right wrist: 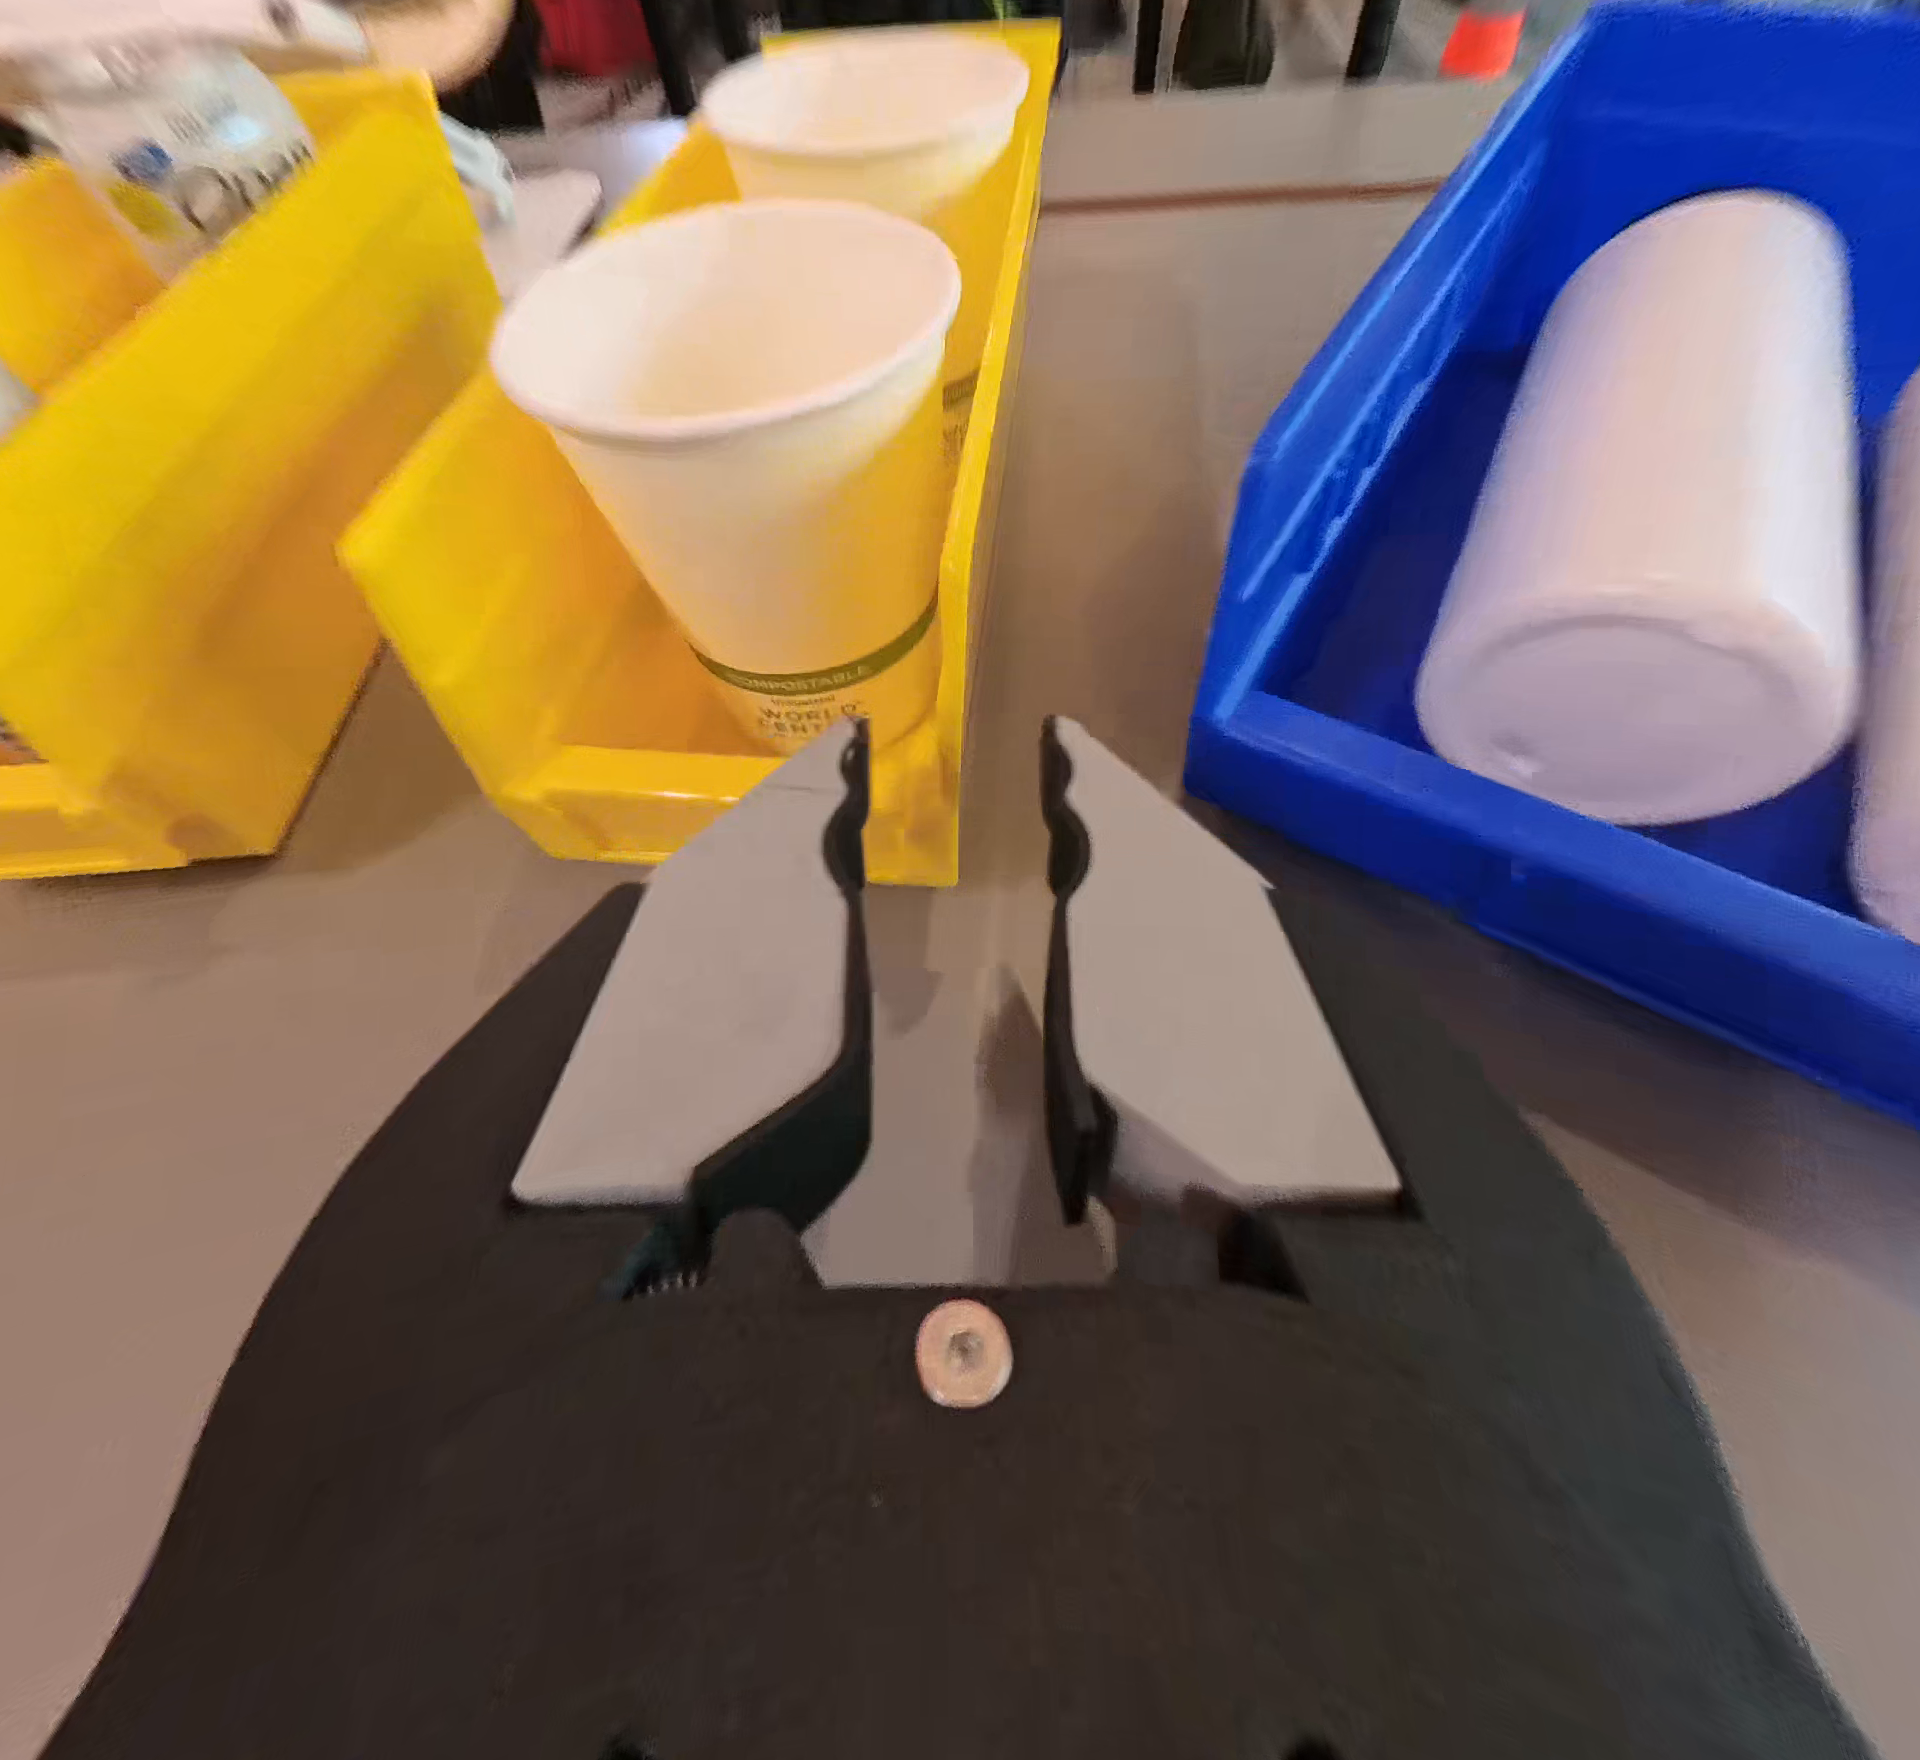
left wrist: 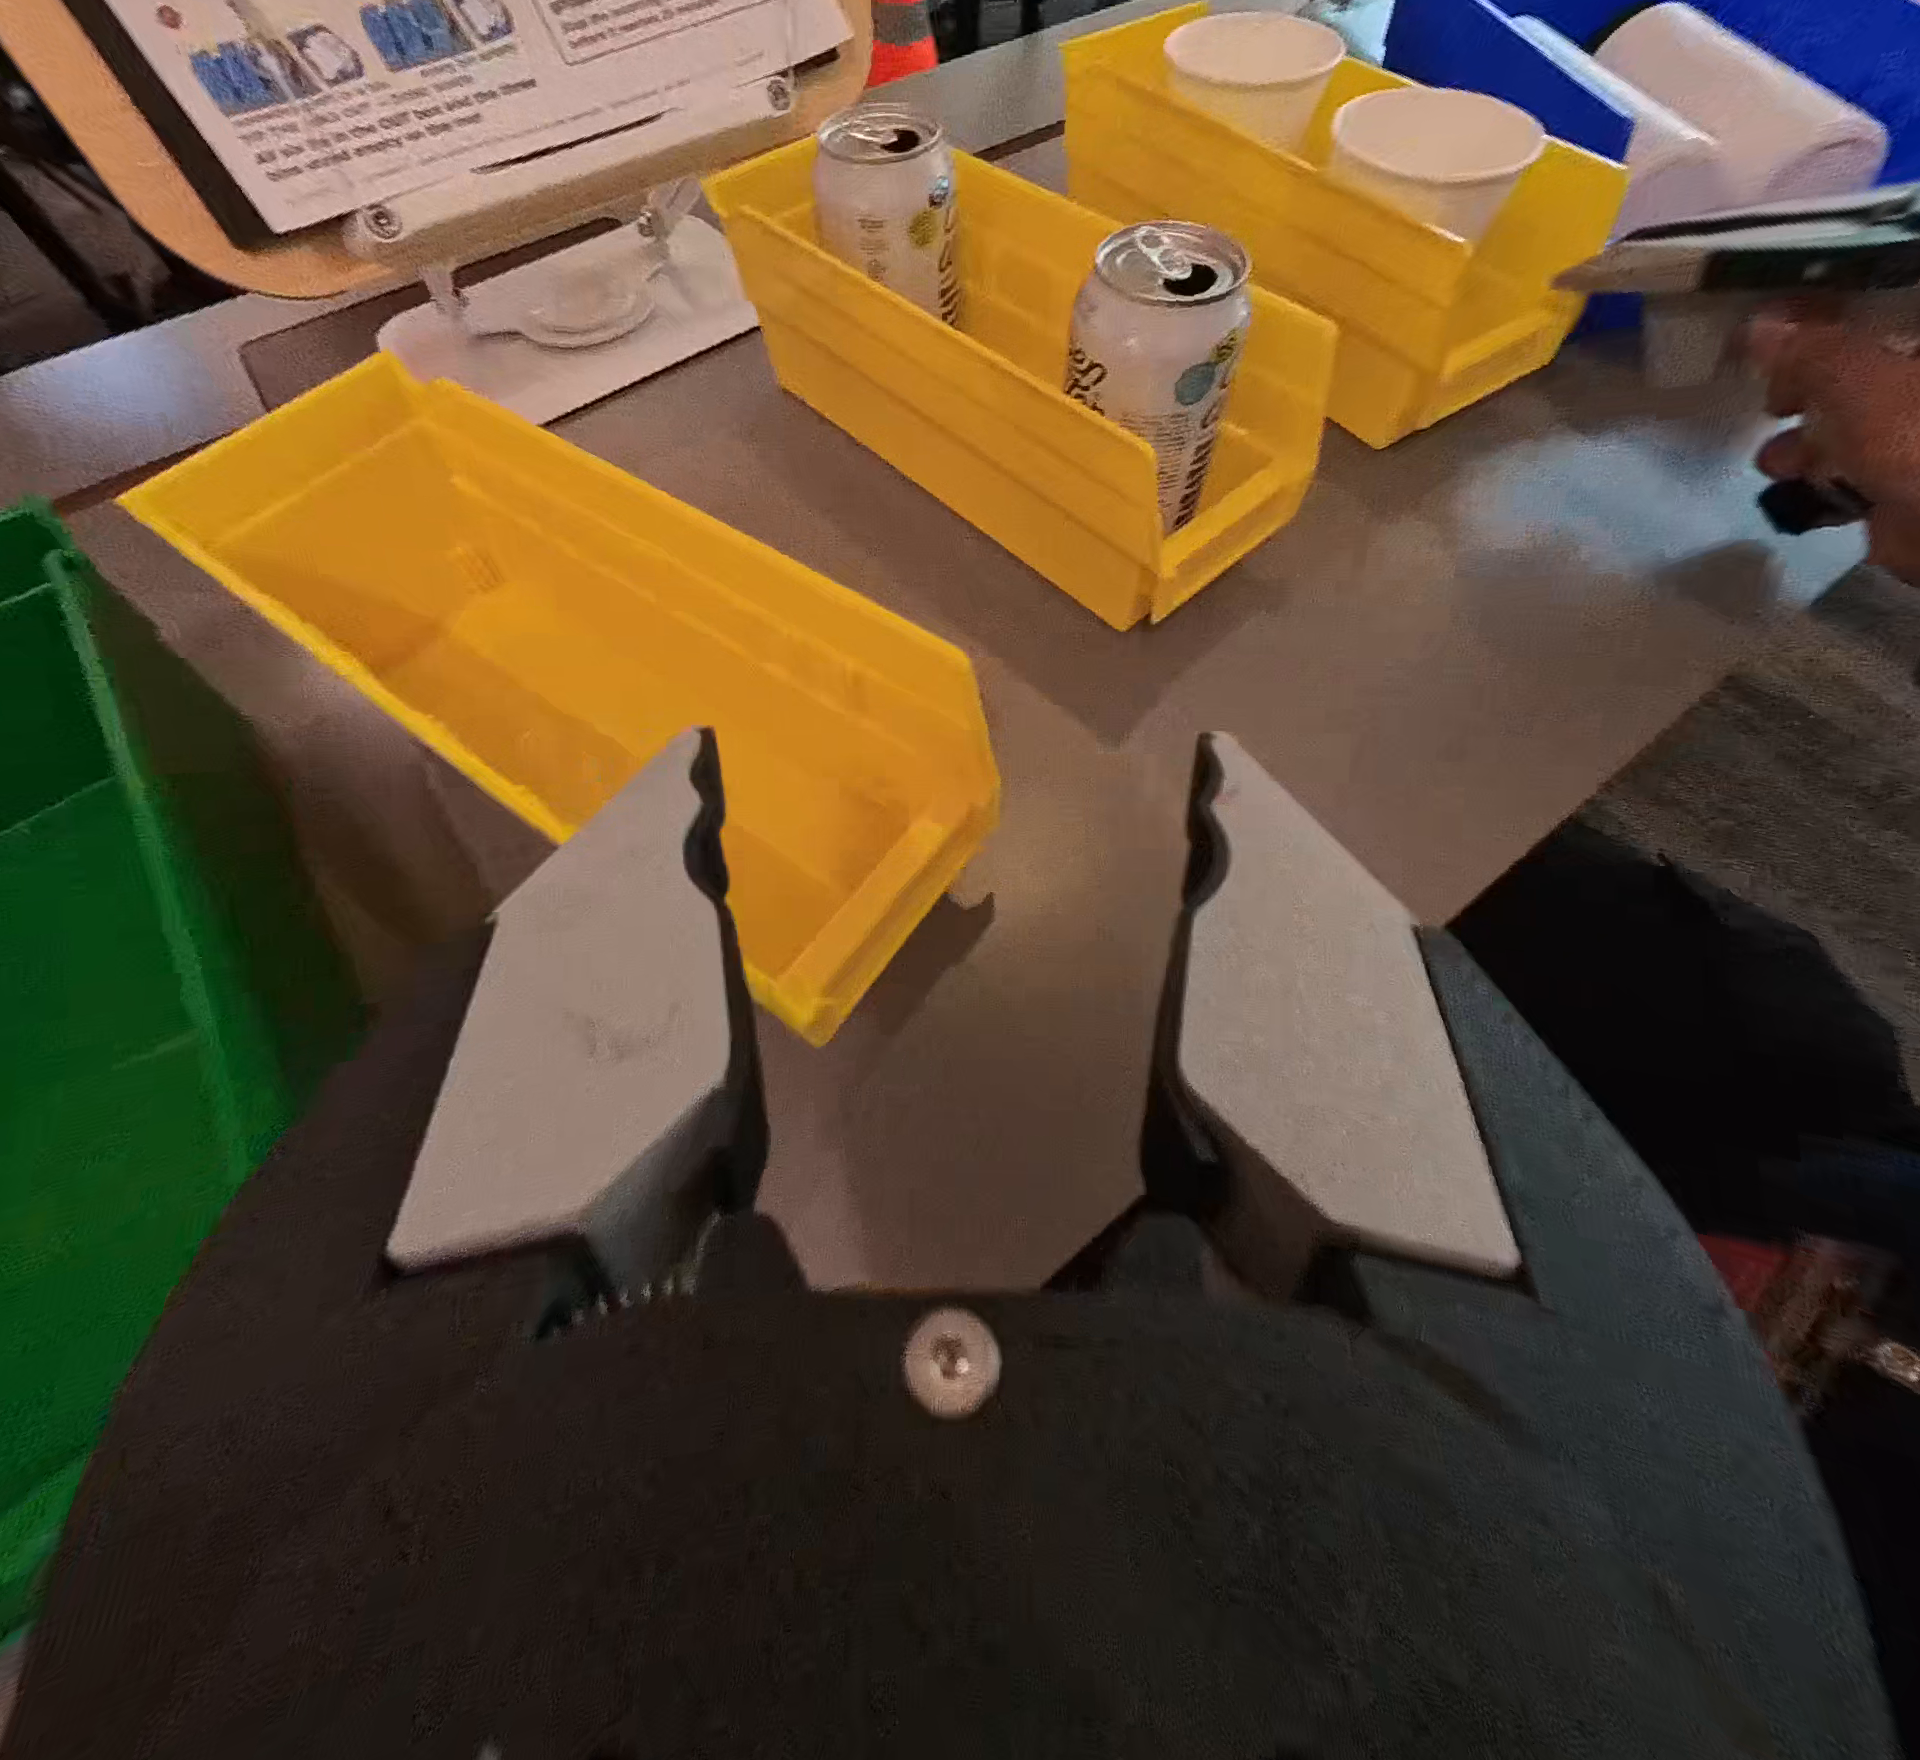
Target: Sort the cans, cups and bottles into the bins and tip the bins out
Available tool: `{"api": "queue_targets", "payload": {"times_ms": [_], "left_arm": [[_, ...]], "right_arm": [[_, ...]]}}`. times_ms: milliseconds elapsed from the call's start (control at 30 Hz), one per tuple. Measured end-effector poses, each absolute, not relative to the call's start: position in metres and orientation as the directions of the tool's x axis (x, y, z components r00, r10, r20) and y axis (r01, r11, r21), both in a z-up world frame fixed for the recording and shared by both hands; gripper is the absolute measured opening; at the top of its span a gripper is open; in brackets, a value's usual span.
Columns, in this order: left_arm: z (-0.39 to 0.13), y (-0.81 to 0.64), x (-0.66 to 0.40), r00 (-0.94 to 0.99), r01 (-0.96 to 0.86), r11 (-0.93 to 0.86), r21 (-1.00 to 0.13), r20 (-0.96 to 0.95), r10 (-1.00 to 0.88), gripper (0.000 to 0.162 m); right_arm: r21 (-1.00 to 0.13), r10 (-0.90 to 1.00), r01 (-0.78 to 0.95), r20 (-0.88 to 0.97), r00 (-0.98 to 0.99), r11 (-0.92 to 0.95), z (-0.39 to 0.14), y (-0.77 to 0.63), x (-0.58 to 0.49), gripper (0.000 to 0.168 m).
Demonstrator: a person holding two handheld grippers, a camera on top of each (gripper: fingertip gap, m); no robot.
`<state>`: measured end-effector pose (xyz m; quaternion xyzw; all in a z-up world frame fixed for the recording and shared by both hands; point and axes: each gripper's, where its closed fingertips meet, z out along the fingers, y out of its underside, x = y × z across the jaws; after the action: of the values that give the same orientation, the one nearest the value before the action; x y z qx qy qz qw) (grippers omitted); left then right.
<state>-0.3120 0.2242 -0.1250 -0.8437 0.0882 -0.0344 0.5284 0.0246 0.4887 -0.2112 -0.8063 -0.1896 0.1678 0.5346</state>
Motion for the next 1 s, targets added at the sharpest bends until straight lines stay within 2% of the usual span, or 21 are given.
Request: {"api": "queue_targets", "payload": {"times_ms": [100,133,233,300,433,500,600,633,767,833,1000], "left_arm": [[-0.139,0.23,-0.299,0.974,-0.139,-0.465,-0.874,-0.035,-0.225,0.089],[-0.145,0.232,-0.298,0.973,-0.151,-0.484,-0.862,-0.043,-0.227,0.089],[-0.159,0.236,-0.296,0.972,-0.17,-0.532,-0.83,-0.05,-0.232,0.092],[-0.163,0.237,-0.295,0.97,-0.175,-0.543,-0.822,-0.049,-0.239,0.091],[-0.164,0.234,-0.293,0.965,-0.176,-0.55,-0.816,-0.034,-0.259,0.088],[-0.161,0.234,-0.292,0.963,-0.172,-0.539,-0.824,-0.027,-0.267,0.087],[-0.159,0.235,-0.289,0.962,-0.171,-0.533,-0.829,-0.022,-0.274,0.085],[-0.16,0.235,-0.288,0.96,-0.175,-0.536,-0.826,-0.022,-0.279,0.085],[-0.163,0.233,-0.284,0.957,-0.193,-0.546,-0.815,-0.035,-0.287,0.085],[-0.163,0.231,-0.285,0.957,-0.194,-0.547,-0.815,-0.035,-0.287,0.085],[-0.16,0.229,-0.289,0.96,-0.182,-0.54,-0.822,-0.03,-0.278,0.083]], "right_arm": [[-0.881,0.483,0.182,-0.059,0.874,-0.436,-0.235,0.507,0.009,0.027],[-0.873,0.498,0.195,-0.061,0.865,-0.447,-0.239,0.51,0.003,0.017],[-0.861,0.526,0.183,-0.11,0.844,-0.475,-0.241,0.516,-0.005,0.015],[-0.852,0.527,0.186,-0.119,0.842,-0.489,-0.242,0.515,0.001,0.002],[-0.857,0.527,0.185,-0.114,0.842,-0.481,-0.241,0.498,0.02,0.001],[-0.854,0.529,0.182,-0.122,0.839,-0.486,-0.241,0.491,0.027,0.005],[-0.831,0.534,0.167,-0.175,0.827,-0.531,-0.244,0.493,0.028,0.041],[-0.819,0.549,0.149,-0.225,0.805,-0.555,-0.245,0.494,0.023,0.043],[-0.789,0.568,0.092,-0.351,0.744,-0.608,-0.245,0.5,0.009,0.024],[-0.8,0.559,0.118,-0.297,0.774,-0.588,-0.245,0.504,0.017,0.004],[-0.821,0.55,0.202,-0.157,0.82,-0.535,-0.243,0.498,0.038,0.0]]}}
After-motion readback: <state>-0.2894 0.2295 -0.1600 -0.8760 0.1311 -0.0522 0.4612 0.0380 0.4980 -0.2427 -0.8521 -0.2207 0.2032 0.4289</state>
